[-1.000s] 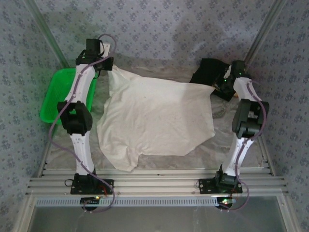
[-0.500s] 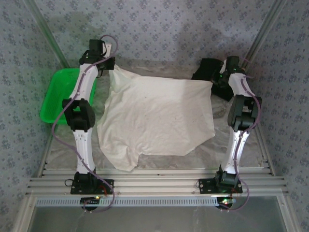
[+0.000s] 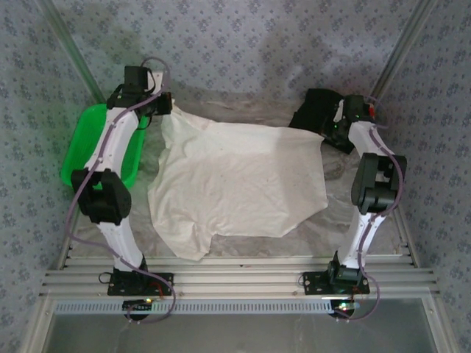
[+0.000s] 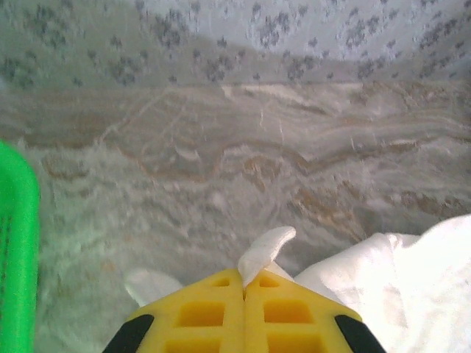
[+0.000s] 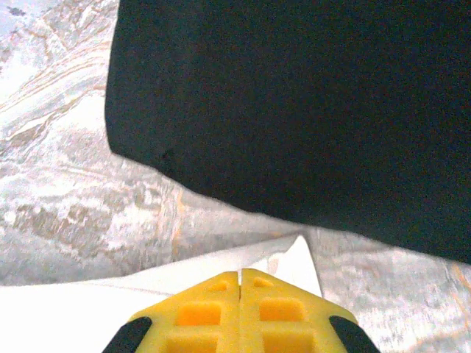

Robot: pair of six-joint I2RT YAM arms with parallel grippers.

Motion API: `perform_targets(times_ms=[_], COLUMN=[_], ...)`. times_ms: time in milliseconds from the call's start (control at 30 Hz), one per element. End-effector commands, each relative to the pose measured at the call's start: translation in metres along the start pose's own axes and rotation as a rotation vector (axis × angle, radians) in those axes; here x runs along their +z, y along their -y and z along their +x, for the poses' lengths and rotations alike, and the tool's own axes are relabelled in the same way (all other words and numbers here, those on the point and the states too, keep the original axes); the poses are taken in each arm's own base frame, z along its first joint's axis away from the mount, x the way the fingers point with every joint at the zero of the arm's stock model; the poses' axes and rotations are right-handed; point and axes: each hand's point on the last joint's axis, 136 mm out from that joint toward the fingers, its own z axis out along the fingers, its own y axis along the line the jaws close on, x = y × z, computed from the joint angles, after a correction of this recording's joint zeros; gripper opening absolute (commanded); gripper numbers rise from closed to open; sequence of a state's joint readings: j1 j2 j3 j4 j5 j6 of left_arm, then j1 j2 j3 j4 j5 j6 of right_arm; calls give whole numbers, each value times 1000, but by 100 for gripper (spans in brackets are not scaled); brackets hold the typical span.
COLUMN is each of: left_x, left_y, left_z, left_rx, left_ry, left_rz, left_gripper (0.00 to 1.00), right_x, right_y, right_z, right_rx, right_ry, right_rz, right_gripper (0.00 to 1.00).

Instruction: Fold and stack the t-shirts

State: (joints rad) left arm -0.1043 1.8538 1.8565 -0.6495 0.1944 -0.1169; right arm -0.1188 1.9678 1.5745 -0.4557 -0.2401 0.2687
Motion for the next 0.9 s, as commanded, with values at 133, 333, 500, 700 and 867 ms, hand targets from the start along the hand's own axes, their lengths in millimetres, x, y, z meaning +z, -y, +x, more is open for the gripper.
perform_targets(times_ms=[133, 333, 500, 700, 867], left_x=[-19, -29, -38, -42, -36], left_y=[-18, -19, -22, -34, -45], left_z=[49, 93, 126, 167, 188], left_rx=[-134, -182, -223, -245, -252], left_ry=[-5, -50, -75, -137, -176], left_rz=[-19, -23, -45, -107, -162], left_gripper=[0, 0, 0, 0, 0], right_x=[-29, -40, -45, -48, -43], right_y=[-1, 2, 7, 16, 19], right_z=[23, 51, 82, 110, 132], right_rx=[6, 27, 40, 56, 72], right_ry=[27, 9, -19, -40, -76], right_rz=[15, 17, 31, 48, 48], right_gripper=[0, 0, 0, 0, 0])
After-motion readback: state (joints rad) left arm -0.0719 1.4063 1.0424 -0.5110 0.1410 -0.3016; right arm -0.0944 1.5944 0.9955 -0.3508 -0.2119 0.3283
